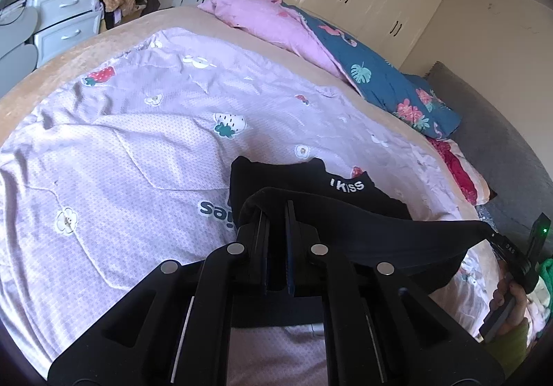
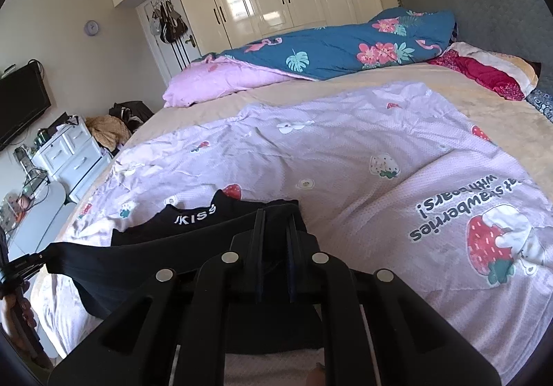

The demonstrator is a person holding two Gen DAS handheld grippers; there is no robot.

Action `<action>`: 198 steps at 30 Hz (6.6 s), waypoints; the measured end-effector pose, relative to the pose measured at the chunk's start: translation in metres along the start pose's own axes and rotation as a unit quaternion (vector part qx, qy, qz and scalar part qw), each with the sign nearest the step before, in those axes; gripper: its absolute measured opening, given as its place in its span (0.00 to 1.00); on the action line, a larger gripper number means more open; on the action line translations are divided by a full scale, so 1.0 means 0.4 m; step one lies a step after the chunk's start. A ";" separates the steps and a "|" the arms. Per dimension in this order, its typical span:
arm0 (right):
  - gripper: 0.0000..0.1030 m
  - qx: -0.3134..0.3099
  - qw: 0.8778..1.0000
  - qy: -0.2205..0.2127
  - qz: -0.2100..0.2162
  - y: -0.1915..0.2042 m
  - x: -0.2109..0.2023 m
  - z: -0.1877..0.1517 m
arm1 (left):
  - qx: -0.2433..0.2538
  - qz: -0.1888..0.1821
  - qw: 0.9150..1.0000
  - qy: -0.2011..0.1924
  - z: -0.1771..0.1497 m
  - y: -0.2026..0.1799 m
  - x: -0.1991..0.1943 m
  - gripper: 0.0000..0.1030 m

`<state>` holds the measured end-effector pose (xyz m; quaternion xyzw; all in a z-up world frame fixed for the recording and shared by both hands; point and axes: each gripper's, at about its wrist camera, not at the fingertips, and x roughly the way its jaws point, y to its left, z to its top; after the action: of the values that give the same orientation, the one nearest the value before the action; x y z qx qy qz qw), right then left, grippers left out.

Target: Fold small clothes

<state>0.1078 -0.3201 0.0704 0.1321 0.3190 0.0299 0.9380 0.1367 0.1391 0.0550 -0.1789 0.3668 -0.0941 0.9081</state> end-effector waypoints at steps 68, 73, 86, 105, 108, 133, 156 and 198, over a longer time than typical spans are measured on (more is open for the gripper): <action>0.11 -0.094 0.987 0.113 -0.072 0.093 0.443 -0.061 | 0.044 0.062 0.996 0.046 0.023 -0.006 0.362 0.10; 0.12 -0.085 0.988 0.092 -0.088 0.064 0.448 -0.035 | 0.014 0.054 0.998 0.016 0.045 0.036 0.337 0.20; 0.18 -0.058 0.990 0.116 -0.063 0.000 0.453 -0.045 | 0.014 0.040 0.998 0.050 0.032 0.062 0.364 0.28; 0.08 0.008 1.000 0.016 -0.007 -0.031 0.350 0.044 | 0.015 0.034 0.999 -0.037 0.081 0.060 0.290 0.04; 0.08 -0.003 1.000 0.022 -0.022 -0.019 0.371 0.036 | 0.021 0.051 0.998 -0.032 0.076 0.064 0.308 0.04; 0.28 -0.027 0.996 0.037 -0.073 -0.011 0.359 0.007 | 0.019 0.076 0.997 -0.025 0.066 0.060 0.287 0.25; 0.68 -0.115 0.990 0.078 -0.036 0.141 0.210 -0.155 | 0.112 0.035 0.992 0.054 -0.081 -0.120 0.231 0.85; 0.96 -0.076 0.988 0.111 -0.070 0.114 0.113 -0.264 | 0.106 0.065 0.984 0.125 -0.209 -0.097 0.188 0.90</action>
<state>0.0811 -0.2457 -0.0247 0.0333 0.4264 0.0025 0.9039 0.1303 0.0595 -0.0330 -0.0447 0.4763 -0.0949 0.8730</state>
